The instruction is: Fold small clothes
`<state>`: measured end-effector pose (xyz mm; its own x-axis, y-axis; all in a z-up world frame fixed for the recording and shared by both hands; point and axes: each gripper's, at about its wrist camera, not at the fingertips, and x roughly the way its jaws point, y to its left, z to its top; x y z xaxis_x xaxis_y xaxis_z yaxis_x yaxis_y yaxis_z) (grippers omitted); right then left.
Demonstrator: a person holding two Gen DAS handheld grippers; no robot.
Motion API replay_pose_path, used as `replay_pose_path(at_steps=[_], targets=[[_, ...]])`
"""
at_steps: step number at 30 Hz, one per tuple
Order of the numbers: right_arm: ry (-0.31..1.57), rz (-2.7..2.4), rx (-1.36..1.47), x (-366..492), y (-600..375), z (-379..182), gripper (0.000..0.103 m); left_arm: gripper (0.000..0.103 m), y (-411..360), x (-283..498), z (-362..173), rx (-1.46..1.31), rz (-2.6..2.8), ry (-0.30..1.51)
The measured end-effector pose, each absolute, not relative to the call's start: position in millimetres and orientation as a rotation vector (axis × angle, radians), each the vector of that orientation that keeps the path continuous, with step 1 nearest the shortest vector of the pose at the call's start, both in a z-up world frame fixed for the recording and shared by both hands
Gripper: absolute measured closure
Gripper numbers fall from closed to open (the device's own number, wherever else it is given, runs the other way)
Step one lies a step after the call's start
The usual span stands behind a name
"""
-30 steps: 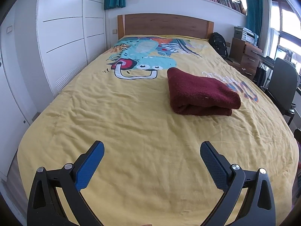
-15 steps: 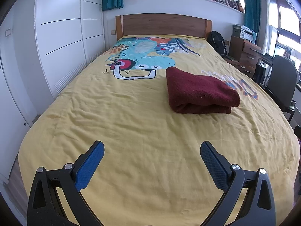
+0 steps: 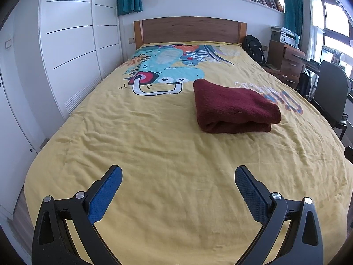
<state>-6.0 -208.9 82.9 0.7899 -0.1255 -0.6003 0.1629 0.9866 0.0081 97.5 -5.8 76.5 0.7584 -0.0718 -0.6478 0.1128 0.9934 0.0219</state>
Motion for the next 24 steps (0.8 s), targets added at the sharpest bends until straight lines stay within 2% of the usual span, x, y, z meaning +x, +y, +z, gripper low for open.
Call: replay_pose_path(at_steps=[24], targets=[[0.655,-0.165,0.057,-7.7,-215.0,76.2,0.000,0.002,-4.8,97.2,77.3,0.063,-0.101,0.703]])
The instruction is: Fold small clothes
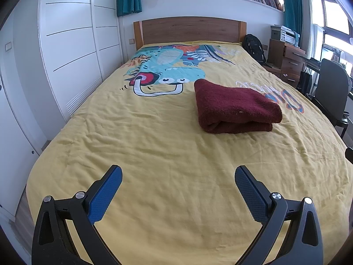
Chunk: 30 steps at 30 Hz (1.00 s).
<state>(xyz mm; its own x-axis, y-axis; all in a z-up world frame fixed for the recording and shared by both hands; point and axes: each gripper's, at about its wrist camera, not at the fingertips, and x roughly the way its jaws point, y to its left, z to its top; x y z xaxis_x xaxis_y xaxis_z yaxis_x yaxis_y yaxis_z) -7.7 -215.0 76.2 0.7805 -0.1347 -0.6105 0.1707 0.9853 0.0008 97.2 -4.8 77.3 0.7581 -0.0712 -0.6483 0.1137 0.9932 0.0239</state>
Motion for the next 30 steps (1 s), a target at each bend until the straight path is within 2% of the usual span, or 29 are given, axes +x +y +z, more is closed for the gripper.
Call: replay_pose_path(at_steps=[30], targets=[[0.678,-0.180,0.058,-9.1,-225.2,68.2,0.000,0.002,8.4,101.4,72.2,0.075,-0.116,0.718]])
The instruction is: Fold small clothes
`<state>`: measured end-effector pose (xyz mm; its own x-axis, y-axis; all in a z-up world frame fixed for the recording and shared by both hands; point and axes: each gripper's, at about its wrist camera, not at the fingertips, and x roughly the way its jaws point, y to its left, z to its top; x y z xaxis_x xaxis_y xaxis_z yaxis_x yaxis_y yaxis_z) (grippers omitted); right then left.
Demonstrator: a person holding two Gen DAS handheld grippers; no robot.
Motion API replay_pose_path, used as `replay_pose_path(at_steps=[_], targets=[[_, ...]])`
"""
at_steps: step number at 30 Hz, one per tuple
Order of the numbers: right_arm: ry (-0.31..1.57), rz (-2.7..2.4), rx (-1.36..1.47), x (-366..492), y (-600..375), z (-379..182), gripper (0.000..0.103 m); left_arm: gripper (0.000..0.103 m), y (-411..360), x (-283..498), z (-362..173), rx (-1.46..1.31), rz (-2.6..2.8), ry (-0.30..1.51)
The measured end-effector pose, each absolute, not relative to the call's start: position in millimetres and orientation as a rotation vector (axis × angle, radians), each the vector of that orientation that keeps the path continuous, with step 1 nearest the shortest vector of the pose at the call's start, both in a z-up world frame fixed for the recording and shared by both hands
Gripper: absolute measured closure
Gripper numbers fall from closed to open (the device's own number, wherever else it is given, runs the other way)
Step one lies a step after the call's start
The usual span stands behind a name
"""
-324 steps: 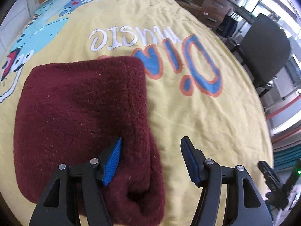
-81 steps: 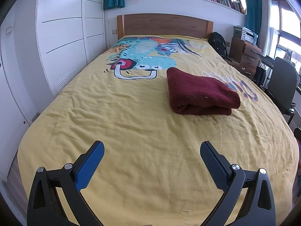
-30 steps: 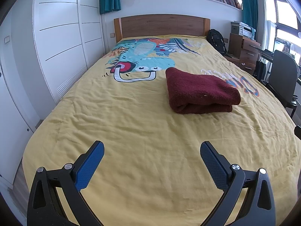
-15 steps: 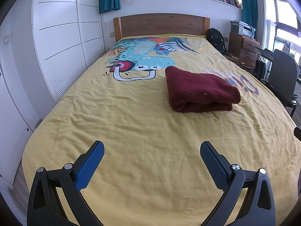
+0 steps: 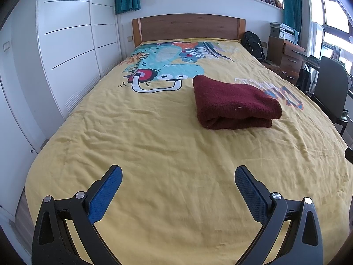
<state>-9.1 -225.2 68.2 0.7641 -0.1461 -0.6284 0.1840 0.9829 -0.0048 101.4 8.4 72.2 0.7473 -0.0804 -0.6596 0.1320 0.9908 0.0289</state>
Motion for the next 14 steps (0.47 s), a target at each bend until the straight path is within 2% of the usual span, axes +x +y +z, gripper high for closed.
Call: replay_pose_path(at_steps=[14], targets=[[0.677,-0.184,0.061,-9.4,-226.3,67.6,0.000,0.002,7.2,104.1,67.1,0.076,-0.125,0.735]])
